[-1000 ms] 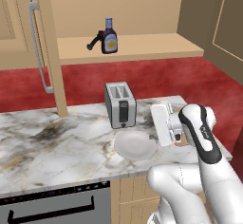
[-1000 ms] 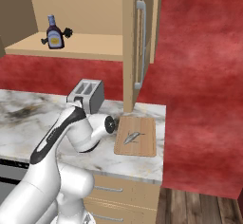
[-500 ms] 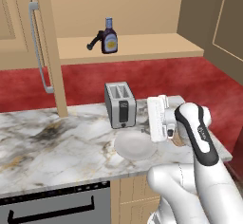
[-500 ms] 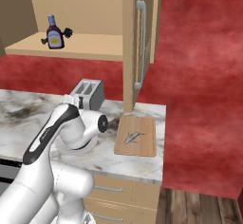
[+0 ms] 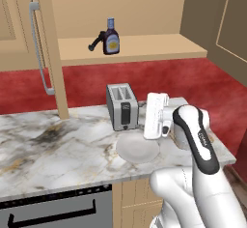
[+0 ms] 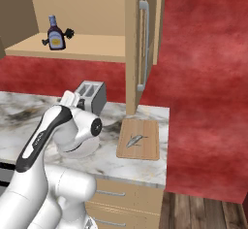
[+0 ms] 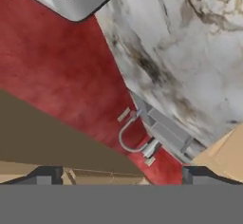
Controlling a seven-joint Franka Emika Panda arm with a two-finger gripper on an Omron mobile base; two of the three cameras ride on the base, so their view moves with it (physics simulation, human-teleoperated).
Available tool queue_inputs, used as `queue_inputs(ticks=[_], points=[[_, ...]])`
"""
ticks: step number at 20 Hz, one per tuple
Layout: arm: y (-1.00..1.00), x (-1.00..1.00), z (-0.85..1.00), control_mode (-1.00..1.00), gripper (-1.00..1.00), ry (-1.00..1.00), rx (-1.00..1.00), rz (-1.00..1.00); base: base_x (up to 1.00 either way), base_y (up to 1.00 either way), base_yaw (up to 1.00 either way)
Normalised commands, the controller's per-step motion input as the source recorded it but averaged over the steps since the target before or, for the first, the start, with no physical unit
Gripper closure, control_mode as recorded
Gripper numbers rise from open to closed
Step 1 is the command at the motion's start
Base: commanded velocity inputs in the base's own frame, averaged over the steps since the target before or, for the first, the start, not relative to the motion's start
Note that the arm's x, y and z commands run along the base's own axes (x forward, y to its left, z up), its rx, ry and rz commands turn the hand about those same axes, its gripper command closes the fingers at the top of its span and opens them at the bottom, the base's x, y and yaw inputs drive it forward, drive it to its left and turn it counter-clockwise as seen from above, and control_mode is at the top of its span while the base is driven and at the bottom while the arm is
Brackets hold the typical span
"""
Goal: Pick the fish from the plate and place it on the cutting board. Then pick the condiment bottle from the cabinet and place it next to the cutting board.
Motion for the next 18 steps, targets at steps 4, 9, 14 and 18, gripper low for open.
queue_inputs(ticks=[4, 9, 14, 18], points=[[0.2, 0.0, 0.0, -1.0, -1.0, 0.24, 0.33, -0.14, 0.0, 0.0, 0.0], [0.18, 0.0, -0.02, -1.0, -1.0, 0.24, 0.34, -0.13, 0.0, 0.0, 0.0], [0.17, 0.0, -0.04, -1.0, -1.0, 0.23, 0.34, -0.13, 0.0, 0.0, 0.0], [0.14, 0.0, -0.07, -1.0, -1.0, 0.18, 0.32, -0.11, 0.0, 0.0, 0.0]])
